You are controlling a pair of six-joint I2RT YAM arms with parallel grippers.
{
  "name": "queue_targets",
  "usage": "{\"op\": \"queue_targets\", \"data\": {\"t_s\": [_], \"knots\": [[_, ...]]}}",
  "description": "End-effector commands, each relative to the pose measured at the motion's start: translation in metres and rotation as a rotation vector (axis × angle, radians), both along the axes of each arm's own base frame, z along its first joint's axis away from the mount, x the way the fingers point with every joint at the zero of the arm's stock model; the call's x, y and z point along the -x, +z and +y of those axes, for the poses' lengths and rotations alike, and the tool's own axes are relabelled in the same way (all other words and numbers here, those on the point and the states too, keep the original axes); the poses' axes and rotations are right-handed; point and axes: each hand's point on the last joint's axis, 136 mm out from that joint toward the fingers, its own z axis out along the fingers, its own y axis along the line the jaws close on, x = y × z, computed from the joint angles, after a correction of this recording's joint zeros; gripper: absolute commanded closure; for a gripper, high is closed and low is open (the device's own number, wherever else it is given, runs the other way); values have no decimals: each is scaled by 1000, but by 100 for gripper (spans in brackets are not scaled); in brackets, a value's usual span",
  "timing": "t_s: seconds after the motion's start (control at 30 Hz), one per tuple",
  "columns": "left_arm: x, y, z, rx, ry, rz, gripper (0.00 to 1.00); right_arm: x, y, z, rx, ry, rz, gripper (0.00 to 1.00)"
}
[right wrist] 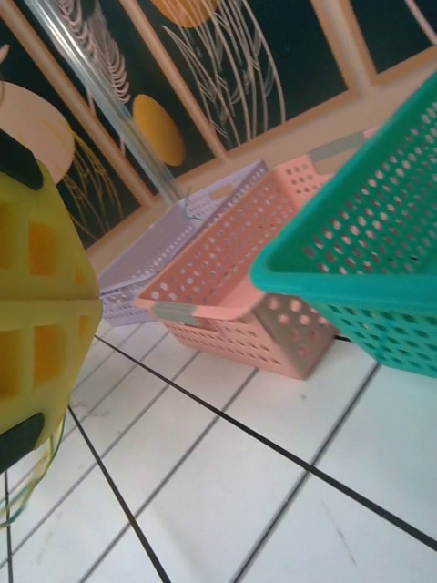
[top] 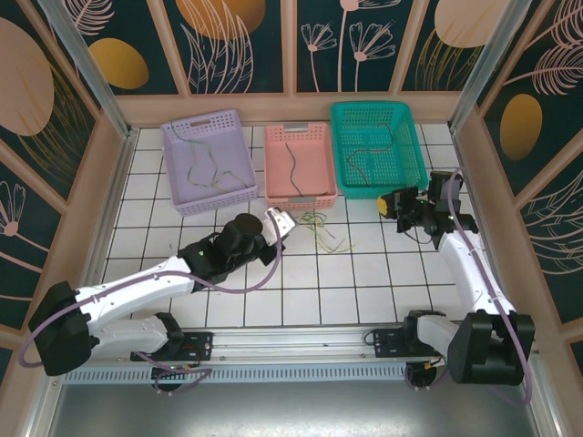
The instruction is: Untangle the cables
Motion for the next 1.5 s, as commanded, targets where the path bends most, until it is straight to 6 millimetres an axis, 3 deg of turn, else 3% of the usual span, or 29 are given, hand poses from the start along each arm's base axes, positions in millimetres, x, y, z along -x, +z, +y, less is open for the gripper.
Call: {"op": "queue_targets", "data": {"t_s": [0.0,0.1,0.17,0.2,0.27,0.33,0.43,0.53,0.63,0.8,0.93,1.1,1.23,1.3,1.4,1.47], "knots": [[-5,0,26,48,157,24,100,2,6,-16,62,-20,-11,100],[1,5,29,68,143,36,100,-4,15,-22,97,-17,-49,100],[5,9,24,84,112,40,100,-8,24,-6,140,63,-84,100],[5,8,22,80,99,40,100,-9,28,5,179,109,-103,100],[3,5,18,53,89,42,100,-1,36,46,217,225,-116,80],[0,3,13,29,81,41,100,14,37,89,180,324,-111,66],[-5,-2,7,-4,72,39,100,39,39,142,142,445,-101,55],[-8,-5,-1,-21,56,45,100,55,48,180,104,530,-98,45],[-10,-4,-5,-22,43,37,100,64,44,200,48,564,-51,44],[-11,-1,-10,-13,26,25,100,59,23,206,64,557,8,46],[-10,0,-11,-8,21,29,100,41,18,205,73,507,-6,57],[-10,5,-9,-1,27,19,100,30,5,189,134,477,18,73],[-9,5,-6,-10,30,9,100,29,-2,167,168,455,33,73],[-8,3,-6,-12,23,12,100,32,-3,169,146,466,28,74],[-8,0,-6,-18,20,18,100,23,3,165,112,436,13,99],[-8,-2,-6,-22,21,20,100,23,6,167,88,432,10,99]]}}
